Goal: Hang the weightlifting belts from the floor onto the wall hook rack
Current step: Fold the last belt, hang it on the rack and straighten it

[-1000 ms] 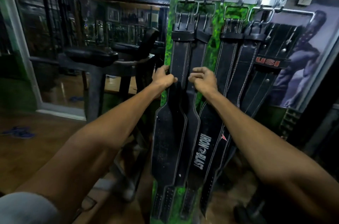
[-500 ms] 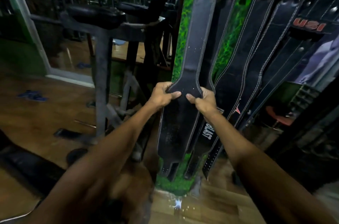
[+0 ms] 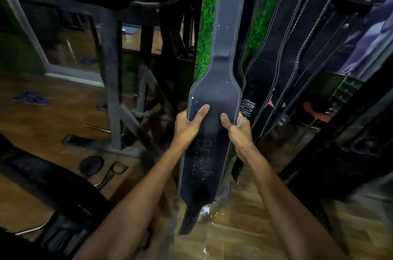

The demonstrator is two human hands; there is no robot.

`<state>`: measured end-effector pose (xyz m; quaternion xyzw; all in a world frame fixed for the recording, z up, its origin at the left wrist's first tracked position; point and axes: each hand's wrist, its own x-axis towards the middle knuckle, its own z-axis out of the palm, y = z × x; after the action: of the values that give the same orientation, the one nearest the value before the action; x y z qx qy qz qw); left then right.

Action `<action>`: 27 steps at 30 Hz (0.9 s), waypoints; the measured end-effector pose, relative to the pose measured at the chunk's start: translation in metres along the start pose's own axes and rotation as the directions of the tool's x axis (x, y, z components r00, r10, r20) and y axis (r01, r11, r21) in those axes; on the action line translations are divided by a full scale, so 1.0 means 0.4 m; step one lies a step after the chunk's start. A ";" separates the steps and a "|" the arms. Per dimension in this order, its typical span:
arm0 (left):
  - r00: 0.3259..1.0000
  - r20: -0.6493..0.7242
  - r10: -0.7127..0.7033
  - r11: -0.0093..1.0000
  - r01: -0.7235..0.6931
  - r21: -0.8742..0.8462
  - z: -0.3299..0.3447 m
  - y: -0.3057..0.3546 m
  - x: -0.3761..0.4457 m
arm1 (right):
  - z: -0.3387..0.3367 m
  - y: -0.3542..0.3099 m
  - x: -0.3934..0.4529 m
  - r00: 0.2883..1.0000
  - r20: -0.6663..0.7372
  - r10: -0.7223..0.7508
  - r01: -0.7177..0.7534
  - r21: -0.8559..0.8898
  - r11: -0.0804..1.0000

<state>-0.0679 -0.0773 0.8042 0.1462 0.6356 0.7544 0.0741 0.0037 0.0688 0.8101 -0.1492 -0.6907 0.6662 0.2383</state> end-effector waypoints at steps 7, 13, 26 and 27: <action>0.954 -0.298 -0.017 0.947 0.111 0.301 0.004 -0.047 -0.149 | -0.029 0.058 -0.187 0.999 0.000 0.050 -0.050 0.015 0.999; 0.954 -0.260 -0.148 0.928 0.225 0.296 0.003 -0.113 -0.263 | -0.090 0.098 -0.311 0.995 0.017 0.100 -0.099 -0.037 0.994; 0.964 -0.186 -0.188 0.974 0.207 0.089 0.017 -0.102 -0.635 | -0.196 0.108 -0.613 0.984 0.062 0.168 -0.167 -0.019 0.986; 0.964 -0.192 -0.183 0.975 0.203 0.087 0.013 -0.090 -0.655 | -0.193 0.100 -0.633 0.984 0.069 0.166 -0.167 0.003 0.986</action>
<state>0.1790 -0.1440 0.7364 0.0174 0.6898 0.7192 0.0809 0.2531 0.0044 0.7376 -0.1824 -0.6806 0.6917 0.1585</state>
